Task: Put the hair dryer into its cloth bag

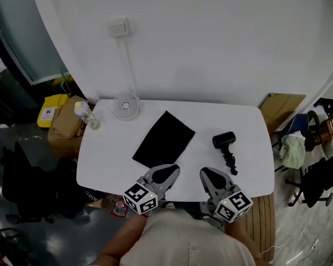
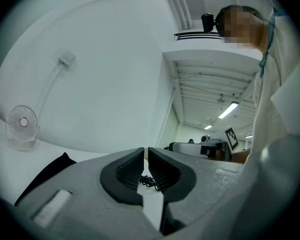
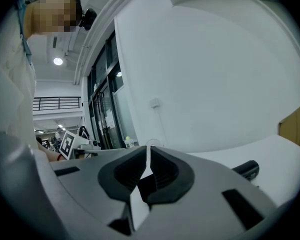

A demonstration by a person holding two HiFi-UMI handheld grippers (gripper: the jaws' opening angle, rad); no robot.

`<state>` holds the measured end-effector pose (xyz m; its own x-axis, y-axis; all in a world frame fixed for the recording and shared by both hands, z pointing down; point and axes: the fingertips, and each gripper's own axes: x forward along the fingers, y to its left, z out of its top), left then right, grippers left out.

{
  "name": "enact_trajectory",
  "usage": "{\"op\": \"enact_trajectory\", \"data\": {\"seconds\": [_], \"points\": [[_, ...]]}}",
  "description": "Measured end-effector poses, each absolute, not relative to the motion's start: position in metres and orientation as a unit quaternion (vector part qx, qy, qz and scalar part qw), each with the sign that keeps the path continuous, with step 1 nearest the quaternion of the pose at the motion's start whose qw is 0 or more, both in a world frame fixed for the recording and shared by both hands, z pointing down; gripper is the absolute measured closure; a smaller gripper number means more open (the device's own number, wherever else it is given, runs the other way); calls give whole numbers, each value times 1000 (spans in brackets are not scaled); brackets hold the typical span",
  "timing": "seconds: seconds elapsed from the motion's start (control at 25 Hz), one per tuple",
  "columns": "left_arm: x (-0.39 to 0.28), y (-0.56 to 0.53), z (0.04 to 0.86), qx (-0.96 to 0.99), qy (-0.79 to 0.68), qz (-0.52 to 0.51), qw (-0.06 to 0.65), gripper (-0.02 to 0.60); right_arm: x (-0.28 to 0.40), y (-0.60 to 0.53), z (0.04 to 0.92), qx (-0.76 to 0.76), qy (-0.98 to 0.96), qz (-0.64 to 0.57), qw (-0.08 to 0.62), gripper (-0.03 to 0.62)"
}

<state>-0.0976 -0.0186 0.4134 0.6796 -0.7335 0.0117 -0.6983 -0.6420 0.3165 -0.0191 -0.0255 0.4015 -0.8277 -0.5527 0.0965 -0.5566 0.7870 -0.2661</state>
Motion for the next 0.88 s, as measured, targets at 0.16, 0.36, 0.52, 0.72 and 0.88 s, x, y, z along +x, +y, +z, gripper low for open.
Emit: {"op": "enact_trajectory", "data": {"seconds": [0.16, 0.36, 0.52, 0.72, 0.88], "points": [[-116, -42, 430, 899, -402, -44, 167, 569, -36, -38, 405, 297, -944, 141, 17, 574], [-131, -79, 460, 879, -433, -19, 198, 568, -45, -49, 412, 299, -944, 134, 32, 574], [-143, -108, 479, 860, -461, -10, 220, 566, -48, -60, 419, 300, -944, 133, 40, 574], [-151, -131, 491, 846, -480, -1, 232, 564, -50, -77, 427, 298, -944, 135, 45, 574], [-154, -143, 504, 838, -490, 11, 240, 549, -54, -95, 439, 295, -944, 137, 48, 574]]}}
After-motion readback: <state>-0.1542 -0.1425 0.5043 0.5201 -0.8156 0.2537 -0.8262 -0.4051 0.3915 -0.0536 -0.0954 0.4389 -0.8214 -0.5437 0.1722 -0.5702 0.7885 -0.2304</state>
